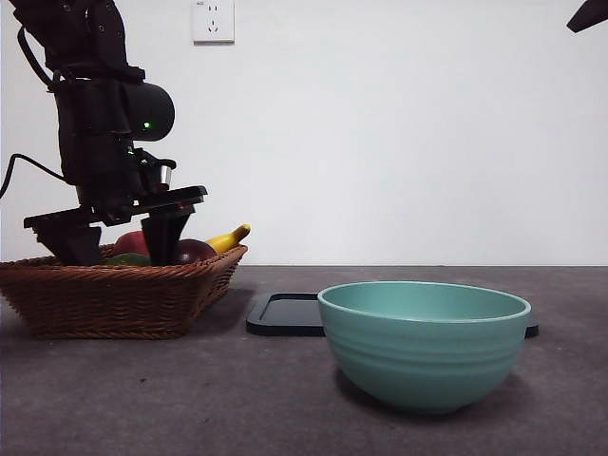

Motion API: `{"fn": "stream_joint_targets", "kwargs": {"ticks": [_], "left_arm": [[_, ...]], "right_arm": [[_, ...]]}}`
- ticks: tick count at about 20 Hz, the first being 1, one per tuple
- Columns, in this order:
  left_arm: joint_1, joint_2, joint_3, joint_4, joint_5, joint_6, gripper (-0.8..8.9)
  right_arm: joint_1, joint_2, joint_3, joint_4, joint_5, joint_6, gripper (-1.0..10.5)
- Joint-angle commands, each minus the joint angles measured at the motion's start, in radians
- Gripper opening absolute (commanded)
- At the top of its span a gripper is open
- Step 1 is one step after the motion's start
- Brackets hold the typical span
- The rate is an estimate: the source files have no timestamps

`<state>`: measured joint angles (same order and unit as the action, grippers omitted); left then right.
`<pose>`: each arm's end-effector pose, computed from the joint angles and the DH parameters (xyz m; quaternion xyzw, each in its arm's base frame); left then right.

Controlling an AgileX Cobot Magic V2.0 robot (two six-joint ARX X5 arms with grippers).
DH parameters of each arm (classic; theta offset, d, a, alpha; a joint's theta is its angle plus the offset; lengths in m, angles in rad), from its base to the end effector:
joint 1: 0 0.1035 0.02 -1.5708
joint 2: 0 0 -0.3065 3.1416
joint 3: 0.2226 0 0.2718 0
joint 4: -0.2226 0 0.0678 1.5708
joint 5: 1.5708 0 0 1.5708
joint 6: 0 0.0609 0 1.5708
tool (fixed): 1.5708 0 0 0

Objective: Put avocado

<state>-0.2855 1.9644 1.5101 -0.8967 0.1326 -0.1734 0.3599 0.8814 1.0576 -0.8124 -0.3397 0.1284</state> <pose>0.4104 -0.1288 0.1991 -0.0185 0.6351 -0.1074 0.7647 0.1578 0.0811 0.3711 0.0541 0.3330 0.3048 0.8907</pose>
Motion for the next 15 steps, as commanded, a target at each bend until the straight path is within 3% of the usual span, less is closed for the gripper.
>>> {"fn": "stream_joint_targets", "kwargs": {"ticks": [1, 9, 15], "left_arm": [[-0.002, 0.028, 0.024, 0.000, 0.001, 0.008, 2.10], [-0.005, 0.004, 0.189, -0.218, 0.001, 0.053, 2.09], [-0.107, -0.115, 0.216, -0.345, 0.002, 0.004, 2.09]], "right_arm": [[0.006, 0.006, 0.017, 0.003, 0.000, -0.005, 6.4], [0.006, 0.006, 0.017, 0.004, 0.000, -0.005, 6.4], [0.006, 0.006, 0.017, 0.004, 0.000, -0.005, 6.4]]}}
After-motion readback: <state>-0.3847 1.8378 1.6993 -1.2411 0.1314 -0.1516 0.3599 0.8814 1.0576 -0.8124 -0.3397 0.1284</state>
